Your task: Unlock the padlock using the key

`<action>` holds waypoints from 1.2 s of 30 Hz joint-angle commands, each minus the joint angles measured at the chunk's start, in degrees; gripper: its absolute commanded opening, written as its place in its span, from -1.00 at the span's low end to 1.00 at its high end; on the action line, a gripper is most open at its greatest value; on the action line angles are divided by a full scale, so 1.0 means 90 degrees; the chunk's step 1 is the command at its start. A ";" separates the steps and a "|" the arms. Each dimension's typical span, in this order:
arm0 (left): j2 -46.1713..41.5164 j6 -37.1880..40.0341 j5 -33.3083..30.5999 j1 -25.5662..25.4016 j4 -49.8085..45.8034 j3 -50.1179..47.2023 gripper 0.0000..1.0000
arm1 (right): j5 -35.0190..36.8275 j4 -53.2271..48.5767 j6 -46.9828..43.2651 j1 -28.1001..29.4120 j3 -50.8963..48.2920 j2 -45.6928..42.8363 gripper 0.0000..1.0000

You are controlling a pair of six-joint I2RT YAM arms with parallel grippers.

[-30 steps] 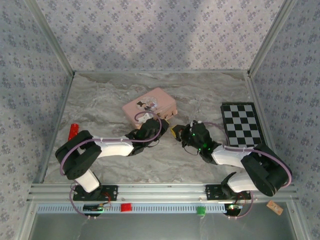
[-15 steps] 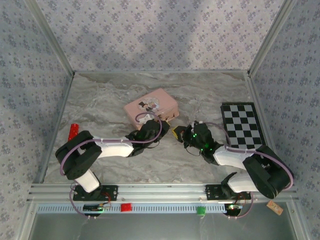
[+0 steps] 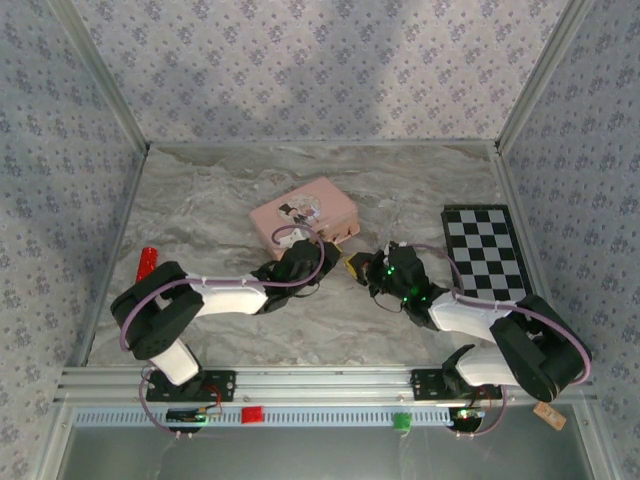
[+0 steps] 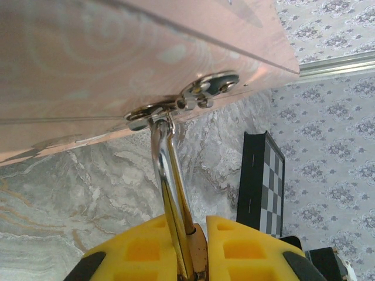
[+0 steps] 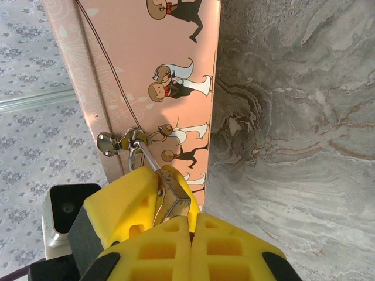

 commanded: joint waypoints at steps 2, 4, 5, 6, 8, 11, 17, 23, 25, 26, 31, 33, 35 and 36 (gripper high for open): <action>-0.0045 0.0127 0.0668 -0.0124 0.0530 0.0322 -1.00 | 0.0220 0.0190 -0.0145 0.0058 0.0549 0.0140 -1.00; -0.0006 0.0136 0.0775 -0.0124 0.0550 0.0362 -1.00 | 0.0184 0.0231 -0.0115 0.0062 0.0586 0.0250 -1.00; 0.0017 0.0146 0.0820 -0.0133 0.0542 0.0395 -1.00 | 0.0126 0.0421 -0.0086 0.0062 0.0587 0.0354 -1.00; 0.0033 0.0147 0.0865 -0.0130 0.0522 0.0418 -1.00 | 0.0063 0.0582 -0.0048 0.0078 0.0601 0.0449 -1.00; 0.0066 0.0137 0.0935 -0.0133 0.0491 0.0431 -1.00 | -0.0057 0.0805 0.0027 0.0077 0.0681 0.0629 -1.00; 0.0106 0.0116 0.0966 -0.0133 0.0493 0.0398 -1.00 | -0.0059 0.0930 0.0004 0.0034 0.0695 0.0679 -1.00; 0.0107 0.0127 0.1080 -0.0138 0.0413 0.0381 -1.00 | 0.0054 0.0337 -0.0331 -0.0193 0.0683 0.0280 -1.00; 0.0325 0.0118 0.1449 -0.0124 0.0229 0.0494 -1.00 | 0.0019 0.0507 -0.0313 -0.0219 0.0699 0.0394 -1.00; 0.0379 0.0098 0.1545 -0.0120 0.0233 0.0480 -1.00 | 0.0038 0.0514 -0.0311 -0.0258 0.0642 0.0406 -1.00; 0.0400 0.0098 0.1597 -0.0114 0.0188 0.0497 -1.00 | 0.0030 0.0547 -0.0312 -0.0279 0.0626 0.0405 -1.00; 0.0541 0.0004 0.1607 -0.0114 -0.0018 0.0588 -1.00 | 0.0046 0.0377 -0.0430 -0.0030 0.0866 0.0362 -1.00; 0.0595 -0.0036 0.1618 -0.0104 0.0028 0.0594 -1.00 | 0.0048 0.0415 -0.0422 0.0012 0.0890 0.0392 -1.00; 0.0615 -0.0039 0.1630 -0.0105 0.0010 0.0616 -1.00 | 0.0061 0.0482 -0.0381 0.0001 0.0835 0.0449 -1.00; 0.0610 -0.0049 0.1642 -0.0104 0.0027 0.0609 -1.00 | 0.0073 0.0490 -0.0380 -0.0016 0.0796 0.0458 -1.00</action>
